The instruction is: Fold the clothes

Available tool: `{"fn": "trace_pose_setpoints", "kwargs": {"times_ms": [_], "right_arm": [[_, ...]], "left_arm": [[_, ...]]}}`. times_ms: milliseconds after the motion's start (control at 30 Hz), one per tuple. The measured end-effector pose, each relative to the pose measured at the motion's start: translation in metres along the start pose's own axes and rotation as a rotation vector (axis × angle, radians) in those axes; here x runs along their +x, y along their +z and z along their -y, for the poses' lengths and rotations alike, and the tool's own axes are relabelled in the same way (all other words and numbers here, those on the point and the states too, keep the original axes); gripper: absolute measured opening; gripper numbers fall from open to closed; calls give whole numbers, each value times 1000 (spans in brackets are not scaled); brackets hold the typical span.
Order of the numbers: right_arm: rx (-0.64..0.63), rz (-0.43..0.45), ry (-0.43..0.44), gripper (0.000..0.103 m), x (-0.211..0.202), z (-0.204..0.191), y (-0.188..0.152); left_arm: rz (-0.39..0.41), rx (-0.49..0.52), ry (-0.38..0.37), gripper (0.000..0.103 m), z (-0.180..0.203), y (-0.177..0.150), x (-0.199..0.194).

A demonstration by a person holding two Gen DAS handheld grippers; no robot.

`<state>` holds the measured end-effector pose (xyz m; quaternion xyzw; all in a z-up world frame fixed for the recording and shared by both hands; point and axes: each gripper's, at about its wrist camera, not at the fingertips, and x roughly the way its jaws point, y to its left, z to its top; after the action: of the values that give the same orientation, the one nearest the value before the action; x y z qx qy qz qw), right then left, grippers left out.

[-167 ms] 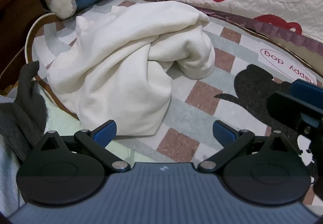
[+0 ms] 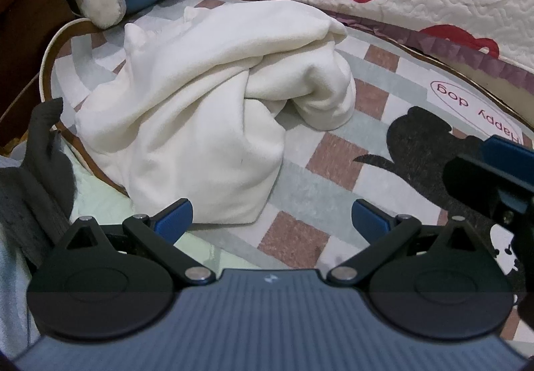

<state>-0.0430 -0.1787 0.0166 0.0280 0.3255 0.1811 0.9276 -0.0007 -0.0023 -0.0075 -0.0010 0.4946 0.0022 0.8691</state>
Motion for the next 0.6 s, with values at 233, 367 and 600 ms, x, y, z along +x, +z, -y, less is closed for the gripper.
{"fn": "trace_pose_setpoints", "kwargs": {"times_ms": [233,367,600], "right_arm": [[-1,7,3,42,2,3,-2],[-4,9,7,42,4,6,-3],[3,-9,-9,43,3,-1,-5]], "left_arm": [[-12,-20,-18,102,3,-6,8],[-12,-26,-21,101,4,-9,11],[-7,-27,-29,101,3,-10,10]]}}
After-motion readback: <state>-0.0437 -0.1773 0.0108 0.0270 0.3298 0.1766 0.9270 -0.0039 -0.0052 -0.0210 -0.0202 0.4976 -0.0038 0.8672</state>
